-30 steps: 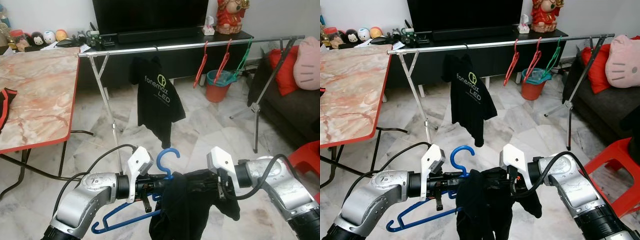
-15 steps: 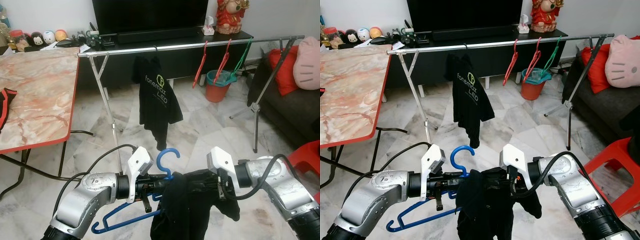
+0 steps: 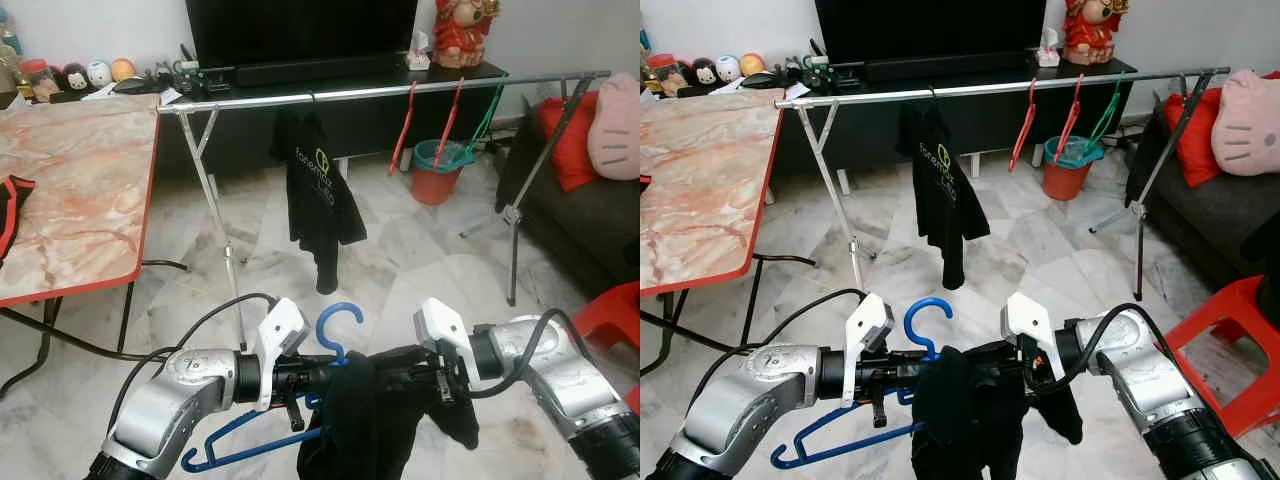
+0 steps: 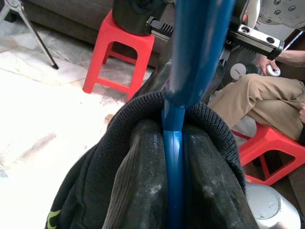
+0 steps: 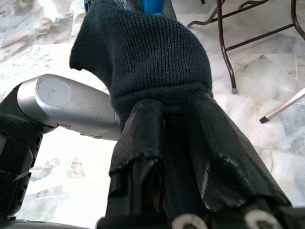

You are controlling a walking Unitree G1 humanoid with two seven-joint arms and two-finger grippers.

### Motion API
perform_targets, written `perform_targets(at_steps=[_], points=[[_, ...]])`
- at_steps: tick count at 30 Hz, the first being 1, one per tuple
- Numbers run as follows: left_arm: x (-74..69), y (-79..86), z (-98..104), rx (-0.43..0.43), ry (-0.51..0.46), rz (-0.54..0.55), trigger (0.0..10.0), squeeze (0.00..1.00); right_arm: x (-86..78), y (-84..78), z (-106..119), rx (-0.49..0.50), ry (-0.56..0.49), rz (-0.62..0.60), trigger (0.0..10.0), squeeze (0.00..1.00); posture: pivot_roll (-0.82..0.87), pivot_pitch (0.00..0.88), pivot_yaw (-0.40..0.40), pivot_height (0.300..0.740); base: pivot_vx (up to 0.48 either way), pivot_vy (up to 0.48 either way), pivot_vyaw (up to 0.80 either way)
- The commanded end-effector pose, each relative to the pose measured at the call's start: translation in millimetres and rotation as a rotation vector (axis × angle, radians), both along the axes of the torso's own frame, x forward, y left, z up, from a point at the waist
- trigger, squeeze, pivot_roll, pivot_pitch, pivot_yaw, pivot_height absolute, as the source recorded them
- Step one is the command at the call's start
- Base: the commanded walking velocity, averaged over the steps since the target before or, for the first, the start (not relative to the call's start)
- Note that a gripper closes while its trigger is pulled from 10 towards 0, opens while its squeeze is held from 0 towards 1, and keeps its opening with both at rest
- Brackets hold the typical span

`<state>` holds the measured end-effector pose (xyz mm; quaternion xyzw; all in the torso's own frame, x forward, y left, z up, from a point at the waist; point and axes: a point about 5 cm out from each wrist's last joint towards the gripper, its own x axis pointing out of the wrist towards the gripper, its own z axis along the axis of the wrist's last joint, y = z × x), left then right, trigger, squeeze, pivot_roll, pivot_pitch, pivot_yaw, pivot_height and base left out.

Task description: Hang hanger

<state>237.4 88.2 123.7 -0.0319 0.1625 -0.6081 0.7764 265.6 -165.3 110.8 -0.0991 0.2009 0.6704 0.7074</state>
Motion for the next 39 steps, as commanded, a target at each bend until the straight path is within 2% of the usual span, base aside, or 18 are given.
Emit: perform_targets(at_steps=[1,10,14,22,30,31,32,33,34,39], points=[[2.3,-8.6,22.2,-0.082,-0.092,-0.038,10.0,0.00,-10.1,11.6,-12.4,-0.013,0.063,0.089,10.0,0.00,0.02,0.000,0.007,0.740,0.000,0.000,0.00],[2.8,-9.4,22.6,-0.085,-0.093,-0.038,10.0,0.00,-10.4,11.2,-12.2,0.007,0.084,0.137,10.0,0.00,0.02,0.000,0.007,0.740,0.000,0.000,0.00],[3.1,-9.3,22.3,-0.083,-0.093,-0.036,10.0,0.00,-11.0,9.0,-5.3,0.043,0.089,0.161,10.0,0.00,0.02,0.000,0.007,0.740,0.000,0.000,0.00],[3.1,-9.4,22.1,-0.084,-0.091,-0.039,10.0,0.00,-7.2,0.1,-3.2,0.012,0.081,0.172,10.0,0.00,0.02,0.000,0.009,0.740,0.000,0.000,0.00],[3.5,-9.2,22.1,-0.082,-0.091,-0.037,10.0,0.00,-10.4,1.2,-4.9,-0.008,0.096,0.209,10.0,0.00,0.02,0.000,0.011,0.740,0.000,0.000,0.00],[3.5,-9.2,22.0,-0.082,-0.090,-0.037,10.0,0.00,-14.2,2.8,-9.7,-0.027,0.109,0.232,9.7,0.00,0.02,0.000,0.011,0.740,0.000,0.000,0.00],[3.5,-9.4,22.1,-0.082,-0.090,-0.037,10.0,0.00,-16.0,4.0,-12.0,-0.032,0.116,0.242,4.7,0.00,0.02,0.000,0.011,0.740,0.000,0.000,0.00],[3.5,-9.5,22.1,-0.082,-0.090,-0.038,10.0,0.00,-17.1,5.1,-13.7,-0.034,0.123,0.247,1.6,0.00,0.02,0.000,0.011,0.740,0.000,0.000,0.00],[3.5,-9.5,22.2,-0.082,-0.090,-0.037,10.0,0.00,-18.1,6.1,-15.0,-0.036,0.128,0.255,0.0,0.00,0.02,0.000,0.011,0.740,0.000,0.000,0.00],[3.5,-9.7,22.1,-0.083,-0.089,-0.036,10.0,0.00,-21.1,7.9,-19.6,-0.054,0.145,0.277,0.0,0.00,0.02,0.000,0.010,0.740,0.000,0.000,0.00]])
